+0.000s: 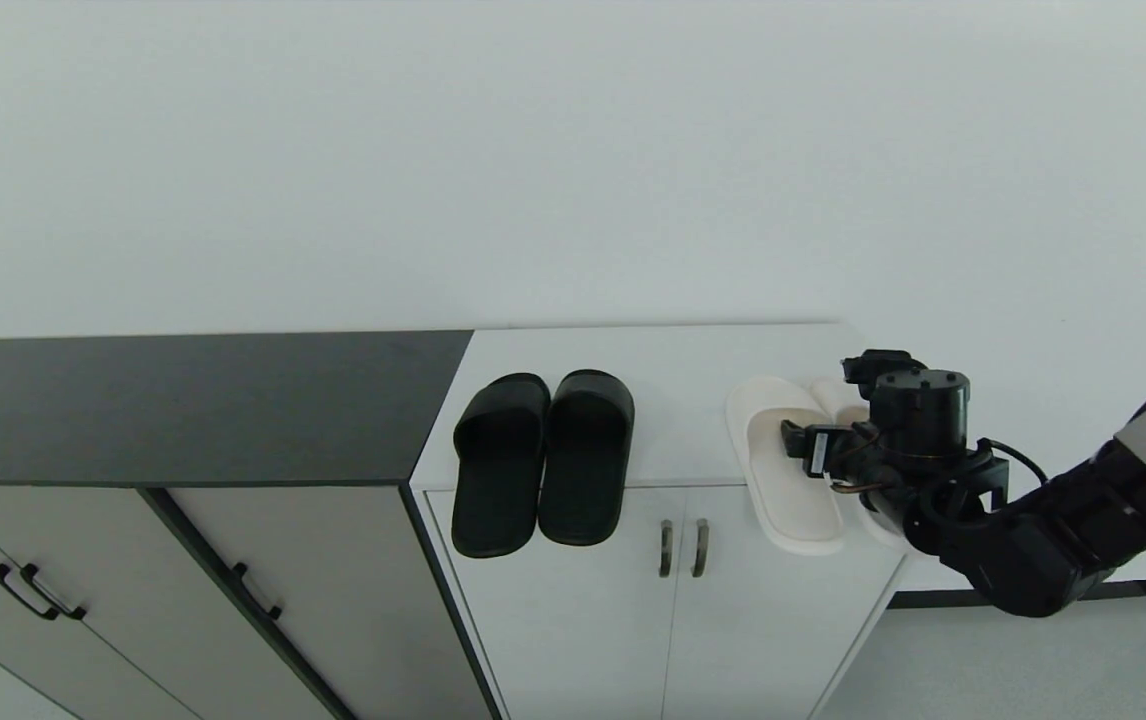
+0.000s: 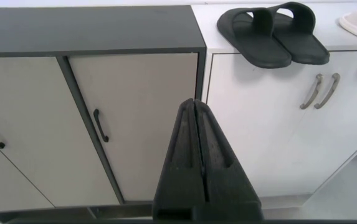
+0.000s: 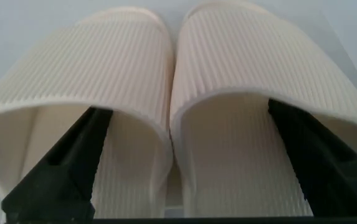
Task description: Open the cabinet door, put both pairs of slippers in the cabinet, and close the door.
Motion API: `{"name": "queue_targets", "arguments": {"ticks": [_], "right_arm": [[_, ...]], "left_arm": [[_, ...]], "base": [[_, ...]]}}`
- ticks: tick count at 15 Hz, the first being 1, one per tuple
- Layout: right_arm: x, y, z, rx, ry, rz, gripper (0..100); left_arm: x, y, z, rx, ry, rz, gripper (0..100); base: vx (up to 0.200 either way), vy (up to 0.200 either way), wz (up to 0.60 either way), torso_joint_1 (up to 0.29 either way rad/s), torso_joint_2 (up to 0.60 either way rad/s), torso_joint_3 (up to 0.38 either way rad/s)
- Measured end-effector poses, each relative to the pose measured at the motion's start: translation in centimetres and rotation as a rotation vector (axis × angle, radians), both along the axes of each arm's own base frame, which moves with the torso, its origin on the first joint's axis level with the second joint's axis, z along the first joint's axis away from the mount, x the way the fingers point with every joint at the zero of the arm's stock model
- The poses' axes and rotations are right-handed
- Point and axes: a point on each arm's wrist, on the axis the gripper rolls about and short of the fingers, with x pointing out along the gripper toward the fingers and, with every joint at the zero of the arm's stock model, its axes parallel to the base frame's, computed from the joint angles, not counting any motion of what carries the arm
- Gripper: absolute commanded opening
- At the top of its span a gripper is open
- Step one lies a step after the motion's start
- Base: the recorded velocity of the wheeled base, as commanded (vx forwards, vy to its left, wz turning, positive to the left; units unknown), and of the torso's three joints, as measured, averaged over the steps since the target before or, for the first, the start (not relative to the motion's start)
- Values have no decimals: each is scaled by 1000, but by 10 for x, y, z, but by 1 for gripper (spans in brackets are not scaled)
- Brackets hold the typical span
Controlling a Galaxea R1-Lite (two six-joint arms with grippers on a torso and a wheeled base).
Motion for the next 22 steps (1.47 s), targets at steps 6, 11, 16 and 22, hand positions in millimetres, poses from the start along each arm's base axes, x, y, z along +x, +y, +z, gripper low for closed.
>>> {"name": "queue_targets", "arguments": {"ticks": [6, 11, 16, 22], "right_arm": [[19, -3, -8, 11, -33, -30, 0], [-9, 1, 5, 66, -8, 211, 0], [-86, -8, 35, 155, 1, 617, 0], [-133, -6, 47, 170, -19, 787, 0]], "left_arm": [[0, 0, 0, 0, 0, 0, 0], [0, 0, 0, 0, 0, 0, 0], [0, 0, 0, 0, 0, -1, 0], [0, 0, 0, 0, 0, -1, 0]], "base": [[0, 0, 0, 0, 0, 0], [0, 0, 0, 0, 0, 0], [-200, 0, 0, 4, 2, 3], [-33, 67, 0, -1, 0, 3]]}}
